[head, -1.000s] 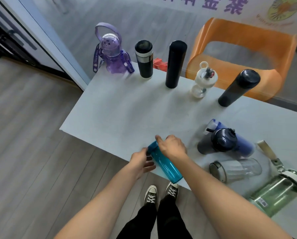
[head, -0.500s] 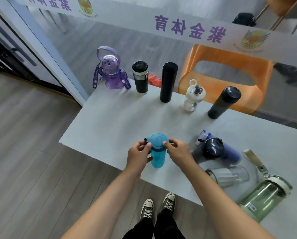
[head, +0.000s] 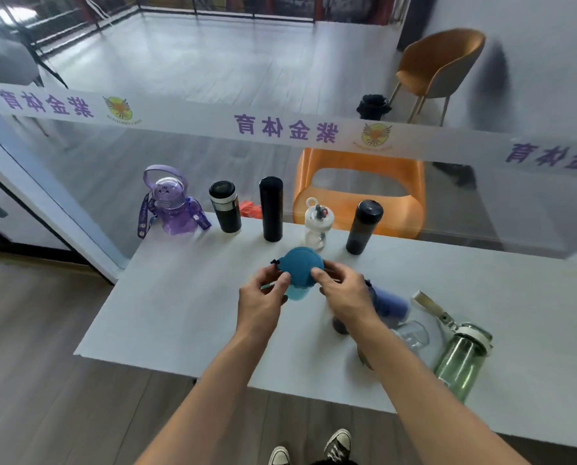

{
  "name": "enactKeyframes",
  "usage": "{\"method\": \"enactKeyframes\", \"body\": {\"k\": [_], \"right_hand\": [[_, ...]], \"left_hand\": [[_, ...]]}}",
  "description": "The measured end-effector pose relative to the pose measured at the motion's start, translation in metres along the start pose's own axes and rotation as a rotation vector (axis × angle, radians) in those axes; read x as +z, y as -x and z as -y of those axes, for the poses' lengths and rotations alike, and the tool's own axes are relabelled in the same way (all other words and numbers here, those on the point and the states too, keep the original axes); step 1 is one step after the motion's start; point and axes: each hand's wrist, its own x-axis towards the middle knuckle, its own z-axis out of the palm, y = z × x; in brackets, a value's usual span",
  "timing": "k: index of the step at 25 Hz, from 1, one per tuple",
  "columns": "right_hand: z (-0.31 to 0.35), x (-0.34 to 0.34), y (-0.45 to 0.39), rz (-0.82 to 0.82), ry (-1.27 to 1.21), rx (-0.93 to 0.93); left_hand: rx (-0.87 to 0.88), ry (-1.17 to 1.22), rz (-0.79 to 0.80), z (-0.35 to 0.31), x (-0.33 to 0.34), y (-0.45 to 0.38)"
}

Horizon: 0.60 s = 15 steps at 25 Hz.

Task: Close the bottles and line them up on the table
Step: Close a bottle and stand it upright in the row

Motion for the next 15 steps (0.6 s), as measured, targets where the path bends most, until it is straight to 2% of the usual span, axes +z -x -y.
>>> {"method": "enactKeyframes", "body": {"k": [7, 12, 15], "right_hand": [[0.027, -0.081, -0.018, -0.15, -0.121, -0.082], [0.017, -0.148, -0.05, -0.187, -0.179, -0.087], [0.004, -0.189, -0.079, -0.185, -0.163, -0.066]], "left_hand": [[0.132, -0.082, 0.181, -0.051, 0.077, -0.012], [0.173, -0.124, 0.212, -0.052, 0.152, -0.03], [0.13, -0.118, 0.197, -0.041, 0.201, -0.039]]}}
